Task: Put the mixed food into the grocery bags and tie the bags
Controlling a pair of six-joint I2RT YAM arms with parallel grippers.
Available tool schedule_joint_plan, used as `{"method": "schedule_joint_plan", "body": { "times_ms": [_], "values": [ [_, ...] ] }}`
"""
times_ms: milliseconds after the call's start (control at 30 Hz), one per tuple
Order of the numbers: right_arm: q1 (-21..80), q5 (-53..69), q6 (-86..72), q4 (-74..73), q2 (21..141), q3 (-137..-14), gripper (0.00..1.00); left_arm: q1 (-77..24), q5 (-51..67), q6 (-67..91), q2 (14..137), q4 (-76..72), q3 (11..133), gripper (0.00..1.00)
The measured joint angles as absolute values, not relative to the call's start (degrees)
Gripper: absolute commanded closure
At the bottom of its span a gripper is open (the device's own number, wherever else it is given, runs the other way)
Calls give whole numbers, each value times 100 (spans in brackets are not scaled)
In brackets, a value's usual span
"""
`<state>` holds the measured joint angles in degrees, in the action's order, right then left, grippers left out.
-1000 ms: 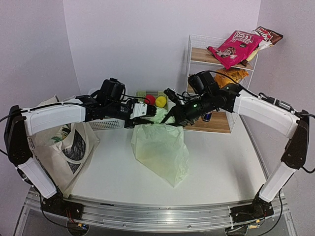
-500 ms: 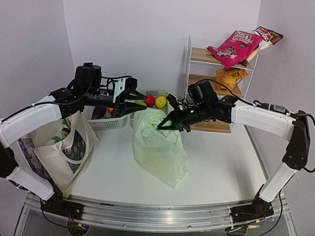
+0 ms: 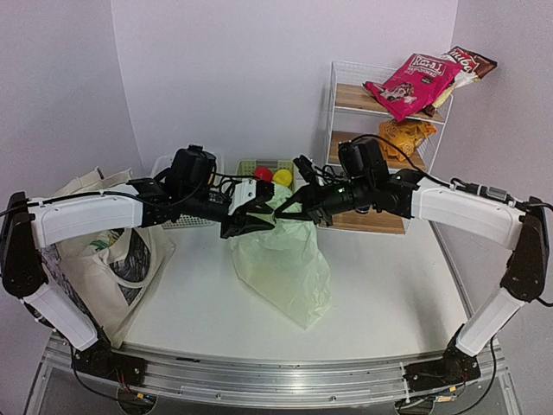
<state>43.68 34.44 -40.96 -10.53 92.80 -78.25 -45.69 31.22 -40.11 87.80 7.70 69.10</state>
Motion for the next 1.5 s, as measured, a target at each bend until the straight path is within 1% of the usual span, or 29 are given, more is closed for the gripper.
{"method": "schedule_joint_plan", "body": {
  "times_ms": [67, 233, 333, 567, 667, 800, 900, 1000, 1233, 1500],
  "values": [
    [4368, 3461, -4089, -1016, 9239, -7754, 100, -4569, 2912, -3947, 8801, 635, 6849, 72],
    [4368, 3501, -4033, -991, 9218, -7669, 100, -4556, 2684, -3827, 8784, 426, 6697, 62],
    [4368, 3600, -4003, -951, 9218, -7669, 100, -4524, 2775, -3796, 8707, 445, 6522, 60],
    [4368, 3791, -4003, -694, 9218, -7669, 100, -4506, 3191, -3645, 8696, 426, 6506, 63],
    [4368, 3809, -4003, -650, 9218, -7669, 100, -4506, 3361, -3560, 8696, 383, 6508, 67],
    [4368, 3809, -3999, -612, 9218, -7646, 100, -4505, 3539, -3434, 8674, 356, 6508, 64],
    [4368, 3799, -3996, -578, 9218, -7594, 100, -4499, 3701, -3415, 8560, 351, 6508, 64],
    [4368, 3791, -3986, -558, 9218, -7581, 100, -4499, 3853, -3388, 8408, 347, 6508, 70],
    [4370, 3808, -3986, -550, 9220, -7581, 100, -4495, 3931, -3288, 8342, 349, 6508, 73],
    [4371, 3878, -3991, -509, 9220, -7581, 100, -4495, 3585, -3284, 8538, 289, 6524, 79]
  ]
}}
